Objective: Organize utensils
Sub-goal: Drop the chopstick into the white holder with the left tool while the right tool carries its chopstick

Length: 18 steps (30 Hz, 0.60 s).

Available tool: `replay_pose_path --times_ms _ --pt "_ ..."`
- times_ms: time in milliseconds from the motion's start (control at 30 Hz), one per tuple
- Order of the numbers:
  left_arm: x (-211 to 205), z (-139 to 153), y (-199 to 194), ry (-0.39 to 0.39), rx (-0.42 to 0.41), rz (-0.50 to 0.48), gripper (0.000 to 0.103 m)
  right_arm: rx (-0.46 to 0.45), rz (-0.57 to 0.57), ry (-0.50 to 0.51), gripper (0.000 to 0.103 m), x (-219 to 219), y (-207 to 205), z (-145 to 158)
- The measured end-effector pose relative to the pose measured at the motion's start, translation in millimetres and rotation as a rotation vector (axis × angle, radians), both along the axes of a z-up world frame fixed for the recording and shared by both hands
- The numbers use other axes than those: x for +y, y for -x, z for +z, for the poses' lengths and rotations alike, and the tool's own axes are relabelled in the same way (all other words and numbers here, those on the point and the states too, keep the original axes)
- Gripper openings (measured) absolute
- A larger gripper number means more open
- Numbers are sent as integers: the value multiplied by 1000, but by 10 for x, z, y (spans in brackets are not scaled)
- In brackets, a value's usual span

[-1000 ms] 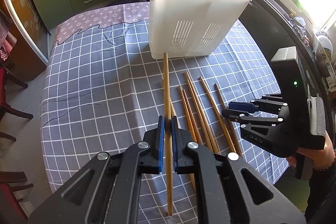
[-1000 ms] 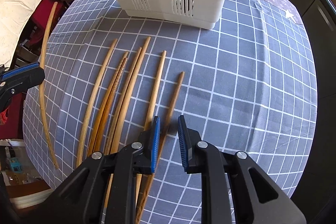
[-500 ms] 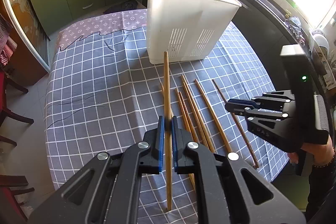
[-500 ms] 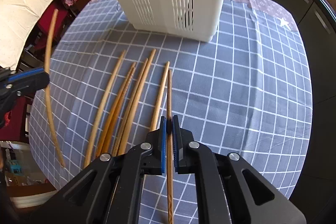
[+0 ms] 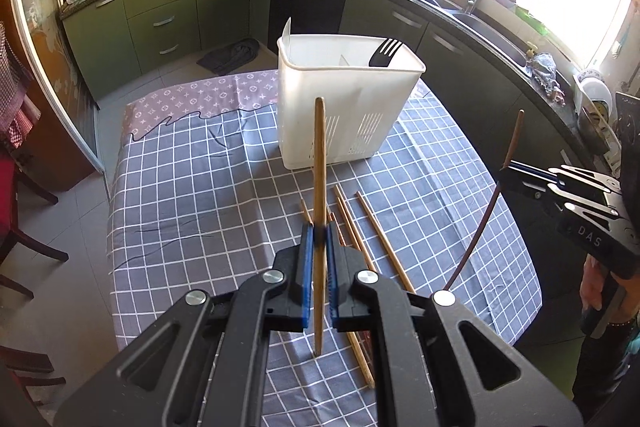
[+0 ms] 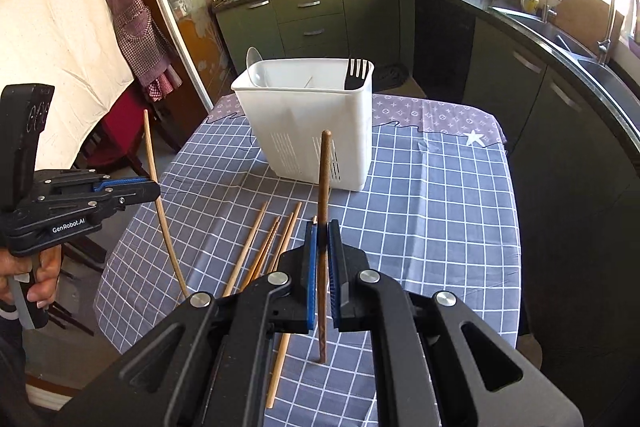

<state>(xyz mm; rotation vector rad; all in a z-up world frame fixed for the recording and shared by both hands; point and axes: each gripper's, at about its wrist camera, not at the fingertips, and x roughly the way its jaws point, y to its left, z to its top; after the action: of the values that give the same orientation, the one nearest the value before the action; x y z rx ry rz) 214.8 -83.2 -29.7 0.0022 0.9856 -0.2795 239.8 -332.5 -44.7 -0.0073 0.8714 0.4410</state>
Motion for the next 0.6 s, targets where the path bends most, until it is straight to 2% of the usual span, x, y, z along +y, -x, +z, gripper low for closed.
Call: replay_pose_path --times_ms 600 --pt "-54 88 84 -26 -38 -20 7 -25 14 -30 6 -62 165 22"
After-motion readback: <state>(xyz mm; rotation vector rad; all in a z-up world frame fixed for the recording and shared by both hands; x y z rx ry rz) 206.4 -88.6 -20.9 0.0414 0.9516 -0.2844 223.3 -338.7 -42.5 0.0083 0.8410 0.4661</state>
